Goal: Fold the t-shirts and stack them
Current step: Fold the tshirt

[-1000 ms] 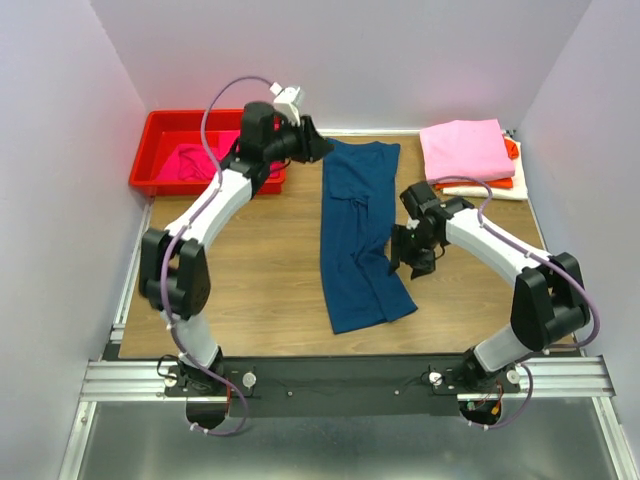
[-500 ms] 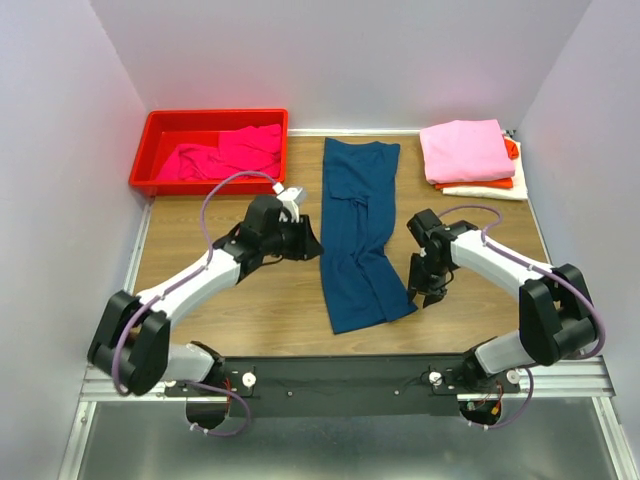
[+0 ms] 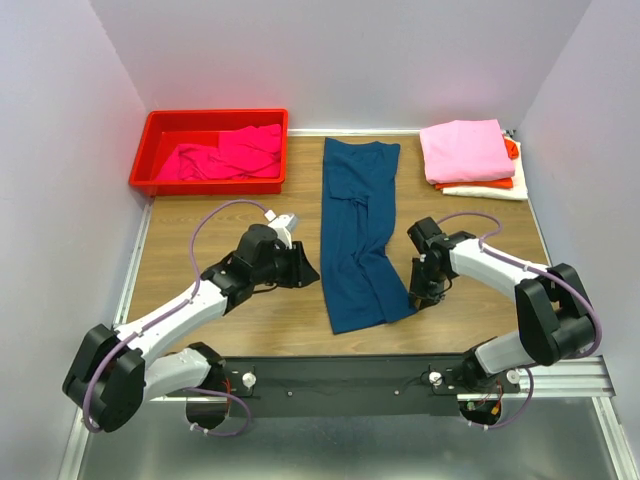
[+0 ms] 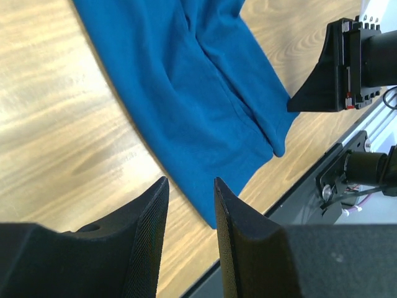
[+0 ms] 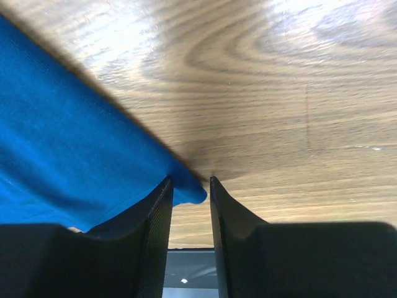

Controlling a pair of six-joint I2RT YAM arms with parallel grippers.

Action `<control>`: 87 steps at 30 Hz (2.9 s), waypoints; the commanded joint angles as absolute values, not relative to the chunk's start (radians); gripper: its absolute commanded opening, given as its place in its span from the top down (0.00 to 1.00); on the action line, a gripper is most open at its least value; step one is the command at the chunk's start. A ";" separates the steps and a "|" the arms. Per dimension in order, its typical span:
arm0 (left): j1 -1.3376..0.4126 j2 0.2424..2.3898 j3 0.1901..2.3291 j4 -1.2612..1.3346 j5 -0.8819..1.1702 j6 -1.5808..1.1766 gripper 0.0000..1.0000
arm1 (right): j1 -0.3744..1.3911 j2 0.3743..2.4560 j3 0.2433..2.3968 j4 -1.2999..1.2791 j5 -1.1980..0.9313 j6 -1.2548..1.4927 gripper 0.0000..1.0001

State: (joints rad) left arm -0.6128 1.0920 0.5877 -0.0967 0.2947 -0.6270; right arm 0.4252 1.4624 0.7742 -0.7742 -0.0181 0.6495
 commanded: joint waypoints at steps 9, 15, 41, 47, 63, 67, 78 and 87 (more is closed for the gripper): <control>-0.771 1.111 0.499 -0.084 0.235 -0.805 0.57 | 0.423 1.394 0.680 -0.739 -0.146 0.673 0.92; -0.854 1.140 0.453 -0.055 0.245 -0.890 0.57 | 0.451 1.359 0.655 -0.739 -0.173 0.709 0.99; -0.950 1.301 0.379 0.075 0.190 -0.971 0.73 | 0.534 1.292 0.640 -0.741 -0.173 0.782 0.99; -0.972 1.270 0.351 0.069 0.189 -0.992 1.00 | 0.557 1.276 0.631 -0.758 -0.172 0.796 1.00; -0.999 1.063 0.360 -0.058 0.170 -1.038 1.00 | 0.661 1.201 0.684 -0.887 -0.172 0.913 1.00; -0.999 0.997 0.416 -0.103 0.091 -1.060 1.00 | 0.663 1.163 0.785 -0.936 -0.120 0.953 1.00; -0.887 1.055 0.488 -0.005 0.041 -0.945 1.00 | 0.663 1.261 0.960 -0.917 0.129 0.989 0.99; -0.697 1.241 0.584 0.123 0.141 -0.772 1.00 | 0.654 1.429 1.060 -0.801 0.300 0.979 1.00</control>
